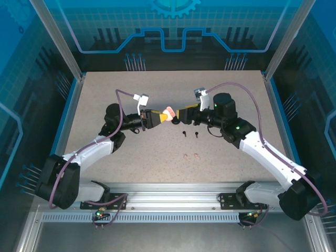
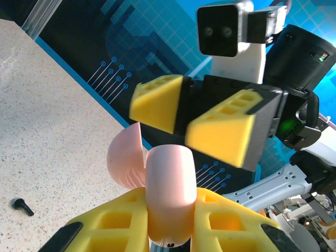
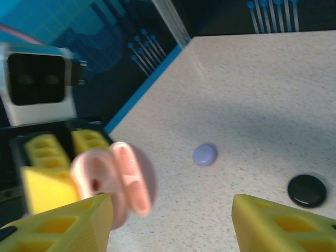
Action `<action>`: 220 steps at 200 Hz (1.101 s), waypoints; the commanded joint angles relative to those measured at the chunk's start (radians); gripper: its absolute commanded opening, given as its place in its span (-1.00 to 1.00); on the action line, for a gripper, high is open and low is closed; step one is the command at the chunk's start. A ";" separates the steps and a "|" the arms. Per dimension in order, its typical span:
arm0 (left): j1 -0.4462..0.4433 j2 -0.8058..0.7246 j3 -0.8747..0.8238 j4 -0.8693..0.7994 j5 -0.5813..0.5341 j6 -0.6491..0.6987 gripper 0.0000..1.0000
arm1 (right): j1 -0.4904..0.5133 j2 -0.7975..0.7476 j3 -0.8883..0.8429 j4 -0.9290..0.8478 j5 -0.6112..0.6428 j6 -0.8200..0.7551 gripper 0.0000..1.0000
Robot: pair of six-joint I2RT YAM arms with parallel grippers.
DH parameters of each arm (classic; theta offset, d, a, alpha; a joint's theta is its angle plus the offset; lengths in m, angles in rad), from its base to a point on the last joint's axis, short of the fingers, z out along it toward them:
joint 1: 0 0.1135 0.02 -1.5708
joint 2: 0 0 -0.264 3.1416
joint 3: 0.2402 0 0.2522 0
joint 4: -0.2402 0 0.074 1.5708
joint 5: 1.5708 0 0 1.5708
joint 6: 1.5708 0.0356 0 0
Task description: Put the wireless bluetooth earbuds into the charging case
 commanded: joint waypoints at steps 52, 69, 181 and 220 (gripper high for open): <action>-0.001 0.002 0.013 0.119 0.038 -0.017 -1.00 | -0.007 0.043 0.000 0.038 -0.115 0.004 0.03; 0.000 0.001 0.015 0.121 0.038 -0.019 -1.00 | -0.008 0.055 0.002 0.048 -0.116 0.010 0.00; -0.015 0.008 0.022 0.130 0.046 -0.029 -1.00 | -0.005 0.103 0.032 0.069 -0.125 0.033 -0.14; -0.020 0.018 0.022 0.132 0.049 -0.028 -1.00 | -0.002 0.118 0.048 0.072 -0.146 0.038 -0.39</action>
